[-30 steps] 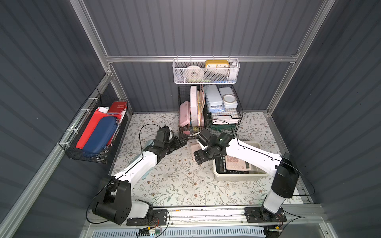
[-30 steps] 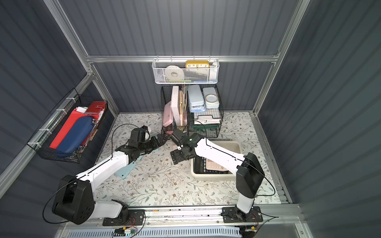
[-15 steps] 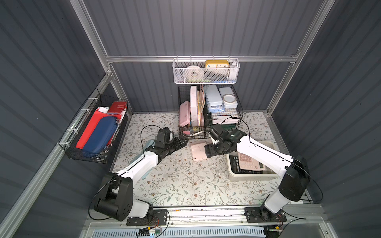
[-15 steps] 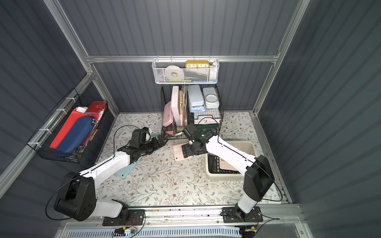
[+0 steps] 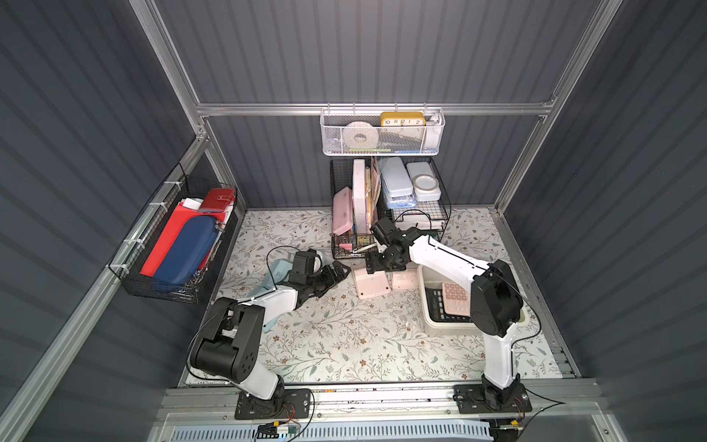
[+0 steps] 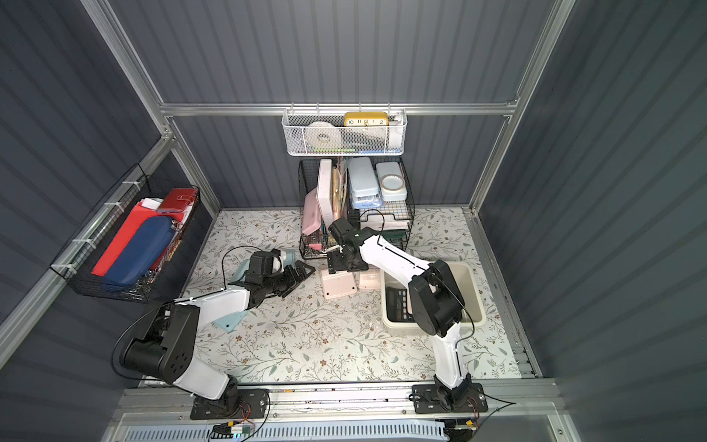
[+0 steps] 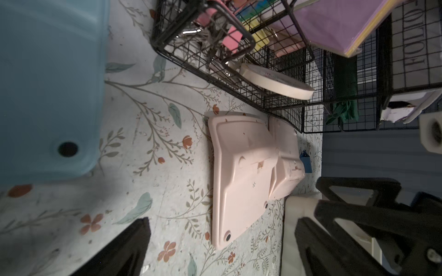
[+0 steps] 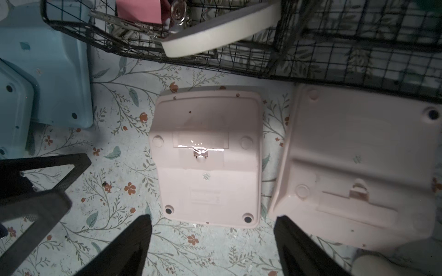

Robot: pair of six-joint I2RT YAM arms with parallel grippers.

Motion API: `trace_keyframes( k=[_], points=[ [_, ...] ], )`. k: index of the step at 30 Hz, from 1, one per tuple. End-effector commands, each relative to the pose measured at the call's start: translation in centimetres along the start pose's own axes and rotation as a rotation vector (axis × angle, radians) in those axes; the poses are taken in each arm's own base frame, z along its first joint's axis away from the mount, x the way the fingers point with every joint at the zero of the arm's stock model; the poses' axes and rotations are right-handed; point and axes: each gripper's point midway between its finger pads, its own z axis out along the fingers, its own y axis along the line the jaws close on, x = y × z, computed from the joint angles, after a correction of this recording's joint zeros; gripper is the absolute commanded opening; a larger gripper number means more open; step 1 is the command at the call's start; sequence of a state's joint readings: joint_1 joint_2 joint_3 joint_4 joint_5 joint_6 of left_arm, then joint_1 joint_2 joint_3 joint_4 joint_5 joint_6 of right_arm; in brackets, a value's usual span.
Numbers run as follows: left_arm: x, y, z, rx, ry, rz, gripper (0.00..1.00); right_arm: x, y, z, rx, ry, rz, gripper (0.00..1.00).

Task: Put the calculator in the storage box
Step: Pick up the calculator at the center of the board.

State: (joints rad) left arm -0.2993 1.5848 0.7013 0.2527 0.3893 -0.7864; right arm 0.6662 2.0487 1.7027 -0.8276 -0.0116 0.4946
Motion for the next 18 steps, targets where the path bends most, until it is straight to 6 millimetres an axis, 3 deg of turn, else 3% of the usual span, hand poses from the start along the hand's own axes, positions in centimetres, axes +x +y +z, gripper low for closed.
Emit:
trace_keyframes(
  k=[1, 10, 18],
  points=[
    [-0.4, -0.5, 0.2, 0.068, -0.002, -0.004, 0.99, -0.7, -0.1, 1.7, -0.018, -0.002, 0.036, 0.86],
    [0.0, -0.6, 0.2, 0.111, 0.019, -0.012, 0.99, 1.2, 0.3, 6.0, -0.071, 0.092, 0.05, 0.86],
    [0.0, 0.4, 0.3, 0.094, 0.017, -0.024, 0.99, 4.8, 4.6, 5.9, -0.245, 0.15, 0.002, 0.86]
  ],
)
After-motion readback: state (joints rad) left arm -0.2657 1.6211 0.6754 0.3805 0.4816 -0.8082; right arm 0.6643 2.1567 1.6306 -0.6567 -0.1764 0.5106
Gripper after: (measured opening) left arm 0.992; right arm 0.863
